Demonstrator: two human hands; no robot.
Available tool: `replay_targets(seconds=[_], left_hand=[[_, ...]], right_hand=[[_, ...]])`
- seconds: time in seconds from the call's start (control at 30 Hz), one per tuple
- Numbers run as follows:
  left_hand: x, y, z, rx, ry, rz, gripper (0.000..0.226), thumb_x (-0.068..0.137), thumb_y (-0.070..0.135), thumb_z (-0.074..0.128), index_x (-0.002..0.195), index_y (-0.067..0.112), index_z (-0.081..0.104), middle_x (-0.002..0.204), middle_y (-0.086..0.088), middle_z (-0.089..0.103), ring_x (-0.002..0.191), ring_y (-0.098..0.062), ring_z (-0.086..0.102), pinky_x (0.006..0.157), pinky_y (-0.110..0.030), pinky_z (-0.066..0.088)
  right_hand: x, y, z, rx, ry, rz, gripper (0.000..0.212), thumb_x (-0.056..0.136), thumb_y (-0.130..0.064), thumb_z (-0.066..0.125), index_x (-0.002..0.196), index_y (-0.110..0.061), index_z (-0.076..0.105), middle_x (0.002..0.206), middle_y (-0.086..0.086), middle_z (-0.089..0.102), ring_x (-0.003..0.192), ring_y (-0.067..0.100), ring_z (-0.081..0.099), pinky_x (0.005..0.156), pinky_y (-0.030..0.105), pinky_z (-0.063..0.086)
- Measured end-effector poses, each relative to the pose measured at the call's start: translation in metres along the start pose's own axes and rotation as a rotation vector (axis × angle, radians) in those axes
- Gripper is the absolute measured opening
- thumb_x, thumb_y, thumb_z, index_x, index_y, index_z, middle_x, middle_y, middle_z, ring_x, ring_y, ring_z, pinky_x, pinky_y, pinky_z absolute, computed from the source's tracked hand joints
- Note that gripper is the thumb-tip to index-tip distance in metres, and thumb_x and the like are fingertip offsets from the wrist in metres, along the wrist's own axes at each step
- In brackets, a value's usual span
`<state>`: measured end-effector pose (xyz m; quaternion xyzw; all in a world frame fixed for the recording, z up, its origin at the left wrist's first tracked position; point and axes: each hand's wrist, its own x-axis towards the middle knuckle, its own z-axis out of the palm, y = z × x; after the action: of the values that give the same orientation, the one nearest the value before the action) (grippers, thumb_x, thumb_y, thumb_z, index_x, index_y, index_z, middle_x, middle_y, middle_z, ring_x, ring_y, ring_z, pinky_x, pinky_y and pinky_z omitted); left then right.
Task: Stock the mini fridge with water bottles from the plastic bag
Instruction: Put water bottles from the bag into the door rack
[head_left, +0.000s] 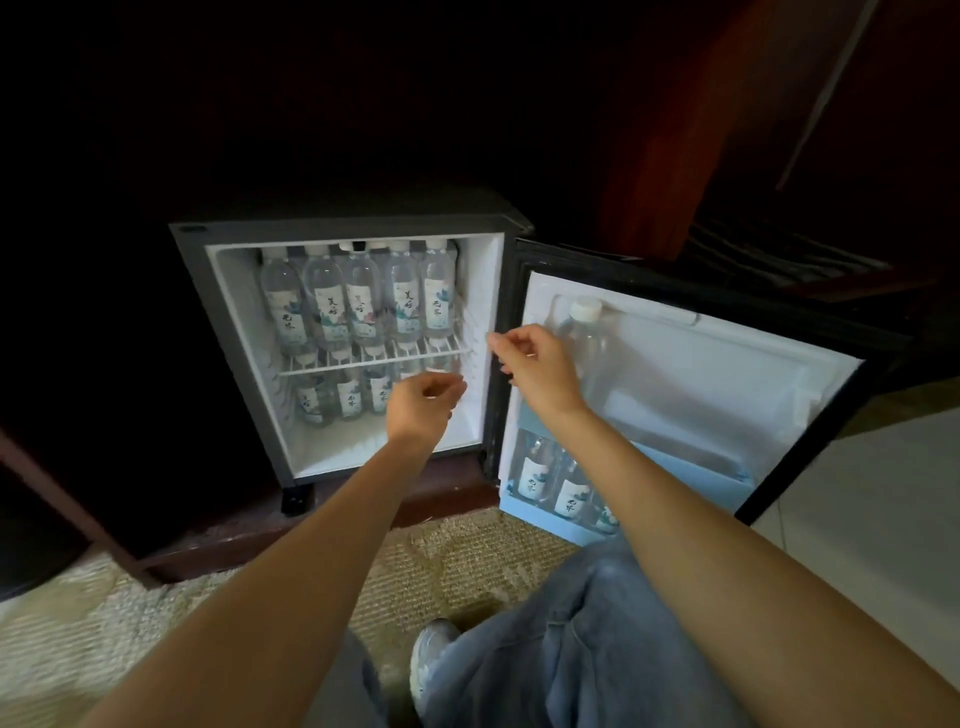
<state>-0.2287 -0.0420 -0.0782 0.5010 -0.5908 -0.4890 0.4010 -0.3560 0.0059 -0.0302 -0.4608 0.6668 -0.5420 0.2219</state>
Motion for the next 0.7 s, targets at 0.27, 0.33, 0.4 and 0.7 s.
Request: replay_targets(seconds=[0.27, 0.33, 0.4, 0.7], left_hand=[[-0.033, -0.035, -0.189, 0.27, 0.215, -0.087, 0.016, 0.084, 0.013, 0.07, 0.098, 0.007, 0.073, 0.075, -0.005, 0.066, 0.068, -0.015, 0.057, 0.079, -0.037, 0.053], [-0.062, -0.044, -0.249, 0.284, 0.322, -0.177, 0.015, 0.084, 0.011, 0.07, 0.098, 0.007, 0.073, 0.076, -0.007, 0.066, 0.073, -0.018, 0.059, 0.077, -0.035, 0.051], [-0.094, -0.05, -0.303, 0.249, 0.459, -0.253, 0.007, 0.085, 0.008, 0.069, 0.091, 0.006, 0.073, 0.069, -0.006, 0.062, 0.066, -0.018, 0.056, 0.067, -0.028, 0.049], [-0.227, -0.08, -0.457, 0.411, 0.673, -0.386, 0.019, 0.087, 0.009, 0.066, 0.105, 0.006, 0.07, 0.096, -0.011, 0.07, 0.078, -0.016, 0.061, 0.075, -0.03, 0.052]], right_hand=[[-0.021, -0.054, 0.144, 0.002, -0.537, -0.038, 0.02, 0.088, -0.033, 0.066, 0.085, -0.013, 0.06, 0.074, 0.004, 0.063, 0.066, 0.016, 0.058, 0.069, 0.033, 0.049], [-0.037, -0.065, 0.184, 0.019, -0.685, -0.039, 0.018, 0.09, -0.029, 0.065, 0.088, -0.012, 0.059, 0.069, 0.001, 0.06, 0.061, 0.013, 0.055, 0.059, 0.023, 0.046], [-0.058, -0.077, 0.218, 0.006, -0.843, -0.035, 0.017, 0.091, -0.031, 0.062, 0.091, -0.014, 0.058, 0.073, -0.002, 0.06, 0.062, 0.009, 0.056, 0.056, 0.018, 0.044], [-0.164, -0.121, 0.326, -0.108, -1.2, -0.176, 0.02, 0.092, -0.031, 0.061, 0.097, -0.011, 0.061, 0.079, -0.003, 0.063, 0.067, 0.008, 0.059, 0.061, 0.019, 0.045]])
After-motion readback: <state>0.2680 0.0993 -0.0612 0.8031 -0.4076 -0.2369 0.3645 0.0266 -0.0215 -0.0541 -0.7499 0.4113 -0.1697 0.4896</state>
